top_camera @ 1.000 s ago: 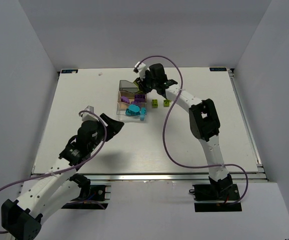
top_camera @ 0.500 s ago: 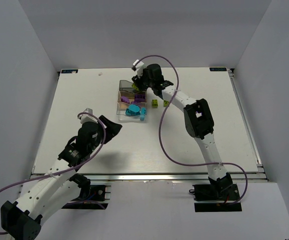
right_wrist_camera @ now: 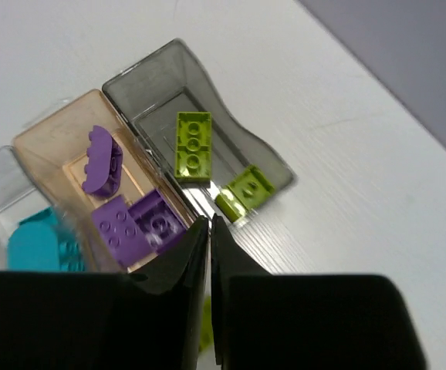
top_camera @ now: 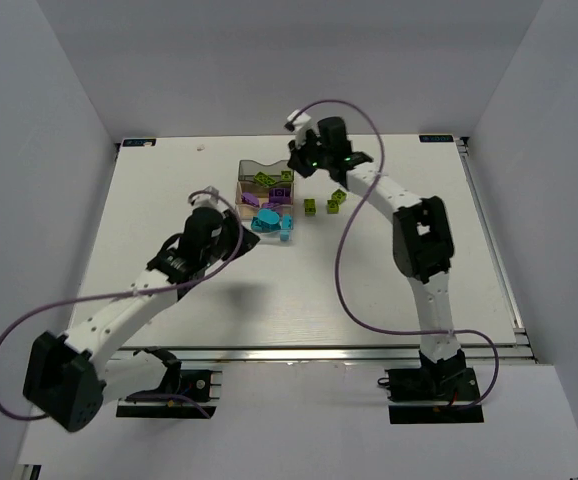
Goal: Sort the legos into containers by color
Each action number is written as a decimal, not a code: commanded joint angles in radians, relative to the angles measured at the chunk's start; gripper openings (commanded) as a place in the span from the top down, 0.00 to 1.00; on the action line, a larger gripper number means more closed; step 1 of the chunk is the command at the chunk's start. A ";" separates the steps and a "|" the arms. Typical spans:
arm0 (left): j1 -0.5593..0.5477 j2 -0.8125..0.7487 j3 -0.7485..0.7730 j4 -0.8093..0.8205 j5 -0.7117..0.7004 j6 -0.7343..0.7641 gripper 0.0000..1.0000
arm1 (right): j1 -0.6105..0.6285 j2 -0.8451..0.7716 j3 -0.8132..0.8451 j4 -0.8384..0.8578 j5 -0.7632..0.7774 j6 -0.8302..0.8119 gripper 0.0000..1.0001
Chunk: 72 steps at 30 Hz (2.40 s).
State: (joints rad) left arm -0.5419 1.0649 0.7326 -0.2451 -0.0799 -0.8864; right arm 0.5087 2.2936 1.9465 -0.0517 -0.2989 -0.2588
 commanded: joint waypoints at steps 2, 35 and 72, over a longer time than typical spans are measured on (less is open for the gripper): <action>-0.016 0.206 0.227 0.072 0.115 0.150 0.63 | -0.169 -0.302 -0.092 -0.059 -0.201 0.084 0.87; -0.162 1.383 1.449 -0.342 -0.340 0.434 0.31 | -0.526 -0.726 -0.747 -0.114 -0.416 0.093 0.24; -0.040 1.109 1.308 -0.195 -0.182 0.377 0.95 | -0.512 -0.701 -0.716 -0.224 -0.485 0.063 0.97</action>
State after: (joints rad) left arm -0.6468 2.2292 2.0804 -0.4389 -0.2756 -0.4873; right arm -0.0139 1.5791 1.1950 -0.2352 -0.7574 -0.1711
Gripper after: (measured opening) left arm 0.461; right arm 0.037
